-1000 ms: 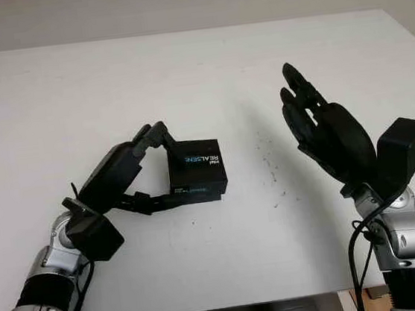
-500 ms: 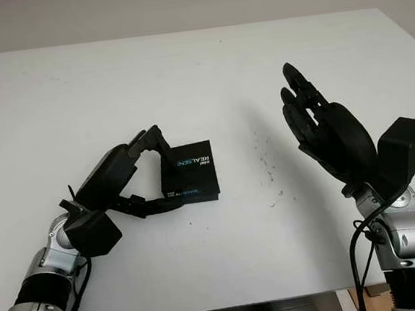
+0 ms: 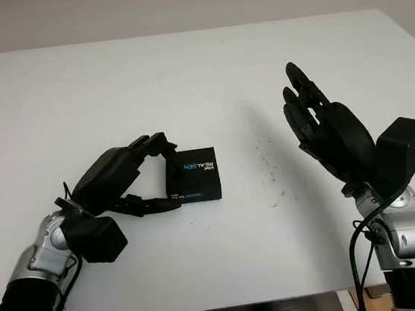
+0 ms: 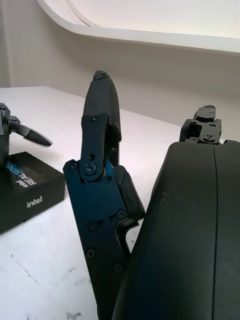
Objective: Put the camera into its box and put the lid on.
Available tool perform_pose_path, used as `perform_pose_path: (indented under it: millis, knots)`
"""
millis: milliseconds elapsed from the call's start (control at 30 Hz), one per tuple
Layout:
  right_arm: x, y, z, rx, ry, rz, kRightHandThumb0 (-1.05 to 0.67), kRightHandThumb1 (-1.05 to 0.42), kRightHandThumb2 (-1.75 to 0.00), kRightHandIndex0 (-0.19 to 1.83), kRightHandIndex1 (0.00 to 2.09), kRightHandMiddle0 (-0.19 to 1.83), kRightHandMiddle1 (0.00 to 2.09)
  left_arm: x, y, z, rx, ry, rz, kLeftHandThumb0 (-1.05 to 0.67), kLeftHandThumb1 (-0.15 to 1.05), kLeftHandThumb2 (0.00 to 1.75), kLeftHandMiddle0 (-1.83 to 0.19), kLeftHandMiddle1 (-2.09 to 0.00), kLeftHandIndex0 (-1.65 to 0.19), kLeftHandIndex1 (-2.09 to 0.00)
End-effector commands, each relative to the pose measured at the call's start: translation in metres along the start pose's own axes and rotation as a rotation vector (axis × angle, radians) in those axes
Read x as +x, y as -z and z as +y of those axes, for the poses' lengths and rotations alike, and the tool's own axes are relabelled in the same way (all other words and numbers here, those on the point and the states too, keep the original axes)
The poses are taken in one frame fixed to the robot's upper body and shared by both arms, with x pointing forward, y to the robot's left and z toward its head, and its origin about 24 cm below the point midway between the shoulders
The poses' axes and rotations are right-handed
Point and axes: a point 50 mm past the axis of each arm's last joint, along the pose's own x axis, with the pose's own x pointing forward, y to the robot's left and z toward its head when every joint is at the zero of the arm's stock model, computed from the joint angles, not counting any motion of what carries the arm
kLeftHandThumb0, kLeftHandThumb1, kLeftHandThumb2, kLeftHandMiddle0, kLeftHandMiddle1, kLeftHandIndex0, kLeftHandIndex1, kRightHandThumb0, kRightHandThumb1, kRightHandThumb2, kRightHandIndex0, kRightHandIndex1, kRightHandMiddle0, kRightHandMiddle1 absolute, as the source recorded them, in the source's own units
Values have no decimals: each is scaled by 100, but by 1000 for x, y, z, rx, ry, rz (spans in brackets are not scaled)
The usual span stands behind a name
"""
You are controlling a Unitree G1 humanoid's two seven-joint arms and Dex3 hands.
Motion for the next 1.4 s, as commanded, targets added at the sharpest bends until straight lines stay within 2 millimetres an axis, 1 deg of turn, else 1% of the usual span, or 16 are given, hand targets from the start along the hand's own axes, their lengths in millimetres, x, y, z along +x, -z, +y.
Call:
perform_pose_path:
  millis: [0, 100, 233, 333, 433, 533, 667, 767, 833, 867, 967, 1067, 1167, 1267, 1367]
  knots:
    - [-1, -2, 0, -4, 3, -14, -75, -105, -42, -10, 6, -9, 6, -3, -5, -7, -5, 91, 21, -60, 105, 42, 11, -1, -8, -5]
    - [-1, -1, 0, -19, 0, -5, -76, -105, -43, -10, 6, -9, 6, -2, -17, -4, -41, 164, 27, -67, 105, 47, 18, 0, 0, -2]
    - [-2, 0, 3, -46, -7, -3, -77, -105, -47, -10, 6, -9, 6, -5, -24, 1, -109, 225, 48, -72, 105, 47, 19, 0, 7, -1]
    - [-2, 1, 5, -36, -10, -4, -77, -105, -47, -11, 6, -10, 5, -7, -27, 4, -157, 243, 56, -73, 105, 48, 19, 0, 11, -1]
    - [-1, 2, 8, -6, -23, -15, -74, -105, -48, -12, 5, -12, 4, -13, -28, 10, -233, 208, 52, -76, 105, 52, 19, 0, 17, -1]
    - [-1, 2, 10, 14, -32, -17, -73, -105, -47, -14, 4, -12, 4, -18, -27, 16, -326, 131, 58, -77, 105, 52, 19, 0, 19, -1]
    - [0, 0, 14, 27, -43, -29, -75, -105, -46, -15, 4, -13, 4, -24, -23, 23, -508, -59, 14, -76, 105, 51, 15, -4, 17, -3]
    - [1, -1, 18, 32, -43, -38, -75, -105, -48, -15, 4, -14, 4, -25, -19, 23, -630, -219, -5, -76, 105, 49, 16, -4, 18, -3]
    - [2, -1, 22, 34, -44, -49, -73, -105, -52, -16, 4, -14, 4, -26, -17, 22, -715, -360, -17, -75, 105, 49, 18, -3, 19, -1]
    - [3, 0, 24, 37, -44, -53, -72, -105, -56, -18, 3, -16, 4, -27, -16, 21, -747, -410, -19, -74, 105, 51, 19, -1, 19, 0]
    - [4, 1, 28, 48, -35, -53, -74, -105, -60, -19, 1, -18, 3, -29, -15, 18, -853, -532, -14, -74, 105, 53, 19, 0, 19, 0]
    - [6, 1, 33, 42, -26, -45, -76, -105, -65, -19, 0, -19, 1, -30, -15, 17, -921, -602, -12, -76, 105, 54, 19, 0, 19, 0]
    - [9, 2, 37, 42, -7, -39, -75, -105, -69, -19, 0, -19, 0, -31, -15, 16, -987, -639, -11, -75, 105, 54, 19, 0, 19, 0]
    - [11, 3, 42, 61, 24, -37, -76, -105, -69, -19, 0, -19, 0, -30, -13, 14, -1063, -680, -7, -73, 105, 57, 19, 0, 19, 0]
    - [13, 4, 45, 76, 43, -36, -76, -105, -69, -19, 0, -19, 0, -30, -12, 11, -1089, -693, 10, -73, 105, 60, 19, 0, 19, 0]
